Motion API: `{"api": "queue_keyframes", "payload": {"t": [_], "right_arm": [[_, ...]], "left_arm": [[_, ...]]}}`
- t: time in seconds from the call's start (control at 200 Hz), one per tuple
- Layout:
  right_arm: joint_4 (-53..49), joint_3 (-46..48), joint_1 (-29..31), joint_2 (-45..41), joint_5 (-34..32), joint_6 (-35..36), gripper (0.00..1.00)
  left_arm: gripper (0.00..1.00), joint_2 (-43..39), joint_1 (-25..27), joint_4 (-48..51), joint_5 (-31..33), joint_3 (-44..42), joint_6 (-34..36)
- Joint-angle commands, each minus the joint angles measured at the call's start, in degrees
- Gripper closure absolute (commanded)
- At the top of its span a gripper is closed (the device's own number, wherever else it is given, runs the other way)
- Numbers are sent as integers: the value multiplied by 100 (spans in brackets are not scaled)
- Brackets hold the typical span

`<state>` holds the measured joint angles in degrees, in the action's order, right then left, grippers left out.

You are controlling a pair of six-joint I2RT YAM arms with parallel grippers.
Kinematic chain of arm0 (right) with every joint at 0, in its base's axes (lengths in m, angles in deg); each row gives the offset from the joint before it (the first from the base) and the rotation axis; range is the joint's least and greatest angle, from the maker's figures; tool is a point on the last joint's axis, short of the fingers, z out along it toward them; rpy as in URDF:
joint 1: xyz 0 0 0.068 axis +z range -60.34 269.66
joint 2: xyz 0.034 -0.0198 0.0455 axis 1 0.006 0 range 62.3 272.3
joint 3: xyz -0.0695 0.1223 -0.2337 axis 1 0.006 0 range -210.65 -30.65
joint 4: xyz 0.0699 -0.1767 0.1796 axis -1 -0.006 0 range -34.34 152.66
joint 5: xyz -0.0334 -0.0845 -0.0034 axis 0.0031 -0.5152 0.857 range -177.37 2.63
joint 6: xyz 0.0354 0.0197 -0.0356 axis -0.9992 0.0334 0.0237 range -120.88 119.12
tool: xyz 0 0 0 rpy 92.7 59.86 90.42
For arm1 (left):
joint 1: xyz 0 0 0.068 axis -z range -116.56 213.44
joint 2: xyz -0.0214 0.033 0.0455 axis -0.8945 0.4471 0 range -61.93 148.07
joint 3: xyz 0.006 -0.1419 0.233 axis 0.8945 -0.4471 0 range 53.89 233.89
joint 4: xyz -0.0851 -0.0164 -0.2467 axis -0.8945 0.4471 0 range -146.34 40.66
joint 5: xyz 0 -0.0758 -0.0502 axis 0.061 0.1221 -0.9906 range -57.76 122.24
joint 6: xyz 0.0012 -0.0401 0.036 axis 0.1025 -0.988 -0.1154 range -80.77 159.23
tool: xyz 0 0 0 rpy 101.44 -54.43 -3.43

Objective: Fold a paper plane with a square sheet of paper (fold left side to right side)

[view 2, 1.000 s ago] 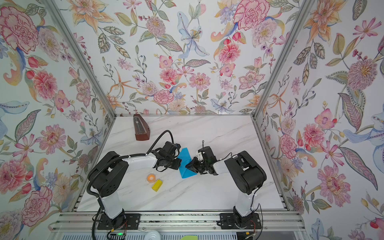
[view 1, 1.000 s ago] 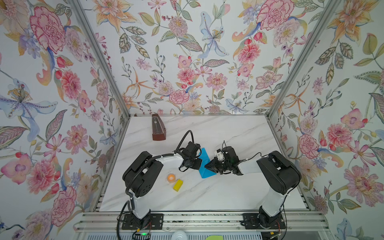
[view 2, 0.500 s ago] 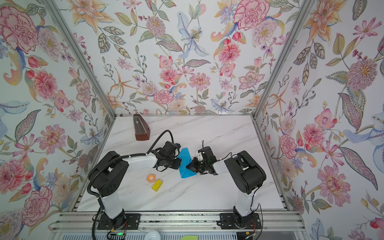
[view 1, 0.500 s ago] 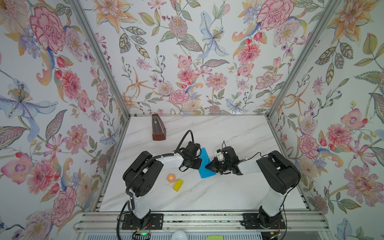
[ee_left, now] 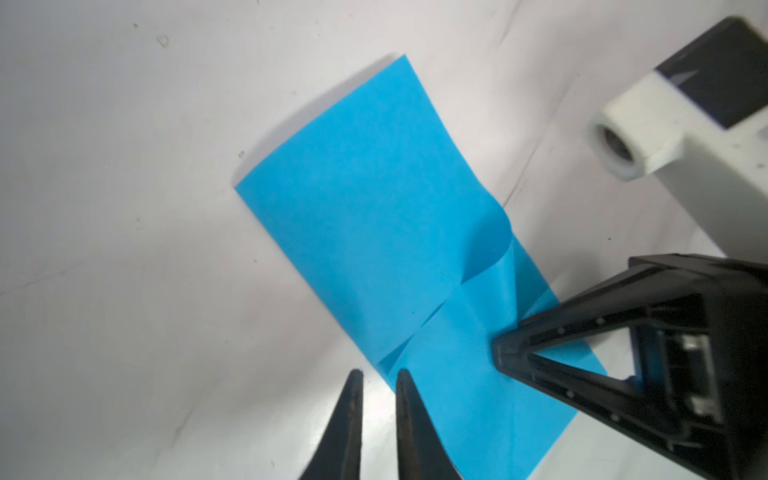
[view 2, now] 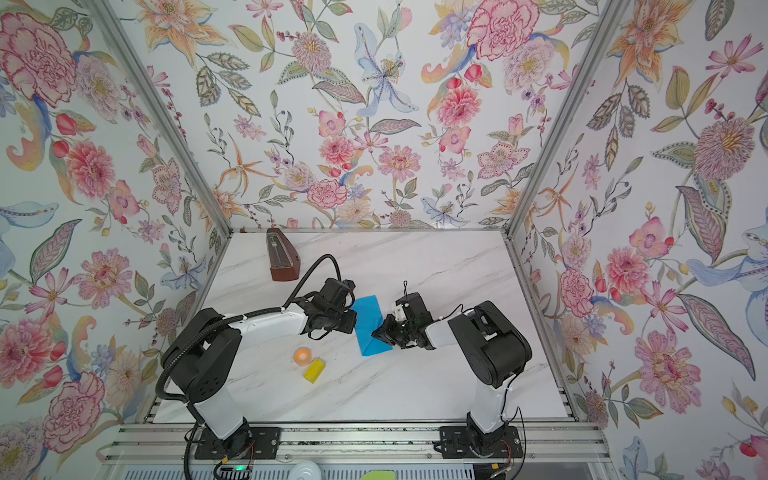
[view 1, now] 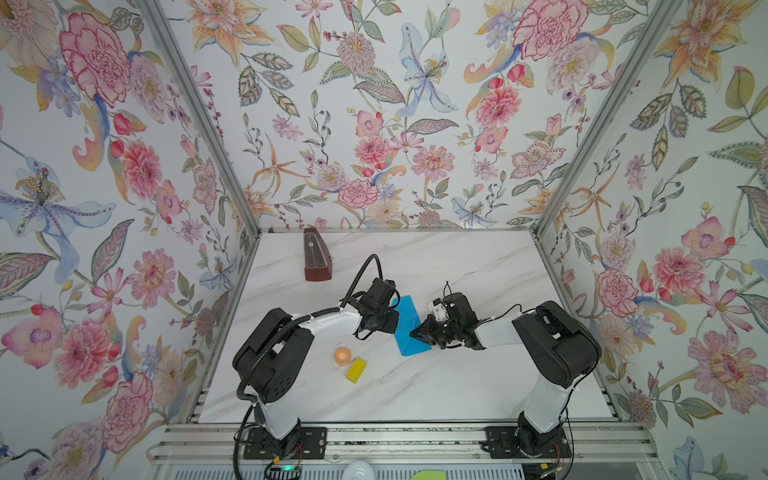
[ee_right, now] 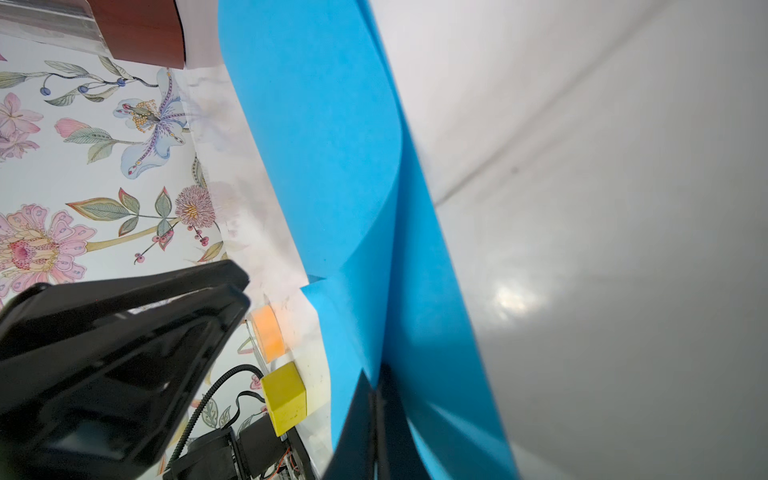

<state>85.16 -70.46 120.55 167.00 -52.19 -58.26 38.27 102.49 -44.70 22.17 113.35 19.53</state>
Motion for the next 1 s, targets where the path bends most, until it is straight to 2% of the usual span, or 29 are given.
{"api": "queue_keyframes", "payload": {"t": [0.0, 0.265, 0.626, 0.801, 0.881, 0.996], "right_arm": [[-958, 143, 22, 307, -377, 96, 95], [-983, 98, 22, 336, -376, 106, 95], [-1151, 57, 17, 237, -382, 153, 94], [-1966, -274, -40, -358, -676, 400, 83], [-2340, -537, -35, -594, -778, 573, 82], [-2324, -719, 21, -709, -576, 534, 84]], "left_arm": [[89, -87, 49, 228, -253, 153, -75], [96, 339, 322, 89, -619, 136, -177], [100, 930, 296, 417, -146, 129, -231], [100, 929, 287, 474, -140, -7, -176], [100, 926, 287, 432, -195, -77, -174], [100, 956, 288, 403, -255, -114, -157]]}}
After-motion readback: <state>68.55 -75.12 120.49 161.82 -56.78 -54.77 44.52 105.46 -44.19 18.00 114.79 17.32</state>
